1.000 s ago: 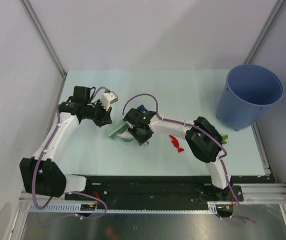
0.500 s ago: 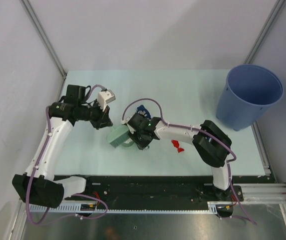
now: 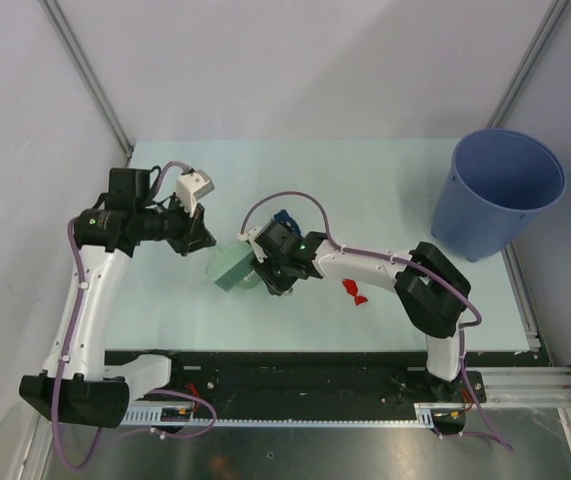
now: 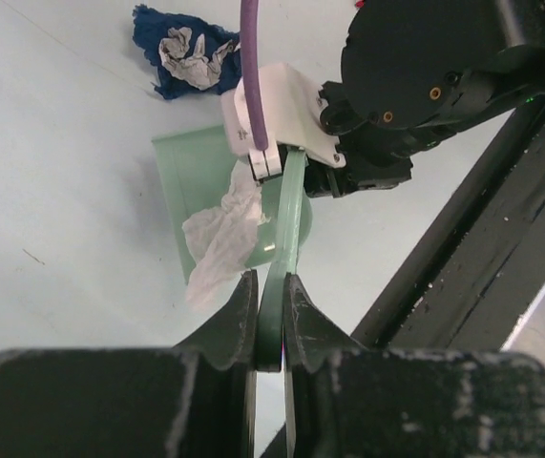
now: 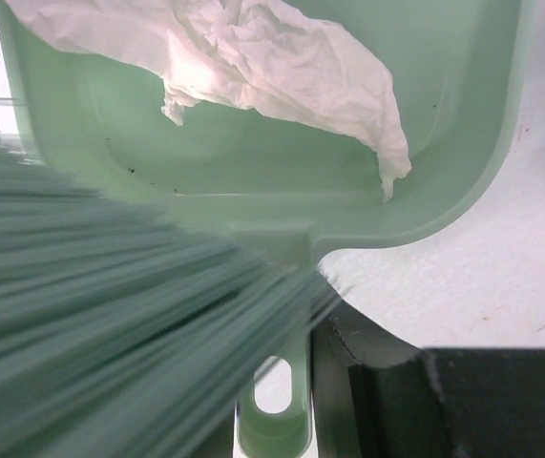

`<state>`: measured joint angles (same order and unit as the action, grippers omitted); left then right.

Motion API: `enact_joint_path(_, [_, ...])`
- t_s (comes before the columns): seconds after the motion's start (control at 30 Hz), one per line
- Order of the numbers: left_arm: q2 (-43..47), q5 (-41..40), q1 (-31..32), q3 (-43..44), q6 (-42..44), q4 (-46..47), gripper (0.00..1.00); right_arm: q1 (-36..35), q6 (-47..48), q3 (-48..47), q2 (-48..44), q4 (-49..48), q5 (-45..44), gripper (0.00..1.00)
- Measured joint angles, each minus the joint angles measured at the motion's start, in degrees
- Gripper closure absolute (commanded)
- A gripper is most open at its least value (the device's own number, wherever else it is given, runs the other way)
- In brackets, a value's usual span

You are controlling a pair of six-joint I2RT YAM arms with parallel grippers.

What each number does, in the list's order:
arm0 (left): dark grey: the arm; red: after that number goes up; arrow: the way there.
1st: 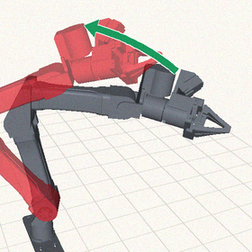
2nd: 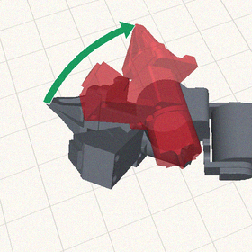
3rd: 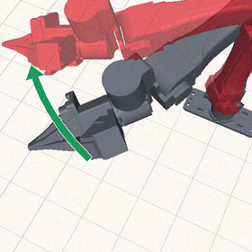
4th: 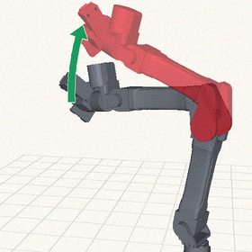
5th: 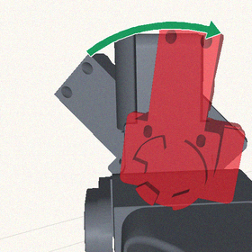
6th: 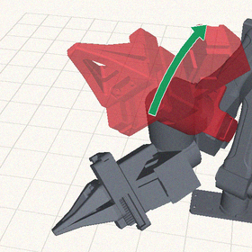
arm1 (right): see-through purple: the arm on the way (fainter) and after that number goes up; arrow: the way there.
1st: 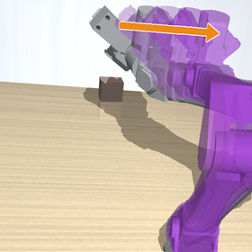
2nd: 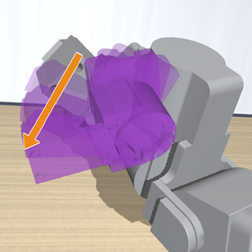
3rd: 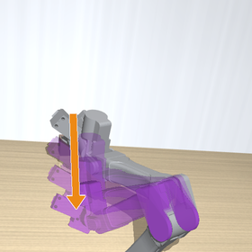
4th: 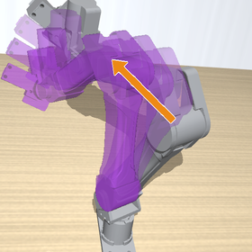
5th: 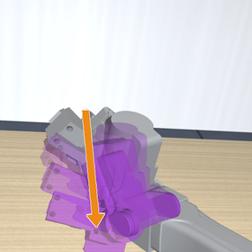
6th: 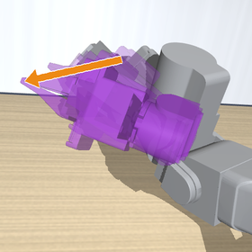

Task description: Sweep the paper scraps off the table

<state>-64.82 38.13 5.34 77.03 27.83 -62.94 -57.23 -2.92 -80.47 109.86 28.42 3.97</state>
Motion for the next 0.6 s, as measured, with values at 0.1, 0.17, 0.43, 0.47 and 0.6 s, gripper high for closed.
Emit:
enact_joint_path(0.1, [-0.44, 1.2, -1.2, 2.03, -1.31, -1.27, 1.0, -0.04, -0.04, 0.0, -1.16, -0.04, -0.13, 1.0])
enact_joint_path(0.17, [-0.7, 2.6, -2.34, 3.58, -2.27, -2.08, 1.0, -0.04, -0.09, 0.0, -2.36, 0.04, -0.68, 1.0])
enact_joint_path(0.43, [0.0, 7.06, -3.39, 6.8, -3.41, -2.62, 1.0, 1.18, 0.0, 0.02, -7.63, 2.34, -2.47, 1.0])
enact_joint_path(0.47, [0.09, 7.52, -3.39, 6.8, -3.37, -2.38, 1.0, 1.42, 0.02, 0.07, -8.17, 2.69, -2.49, 1.0])
enact_joint_path(0.6, [0.09, 9.44, -3.39, 6.8, -3.28, -1.44, 1.0, 2.75, 0.66, 0.92, -10.1, 2.93, -1.95, 1.0])
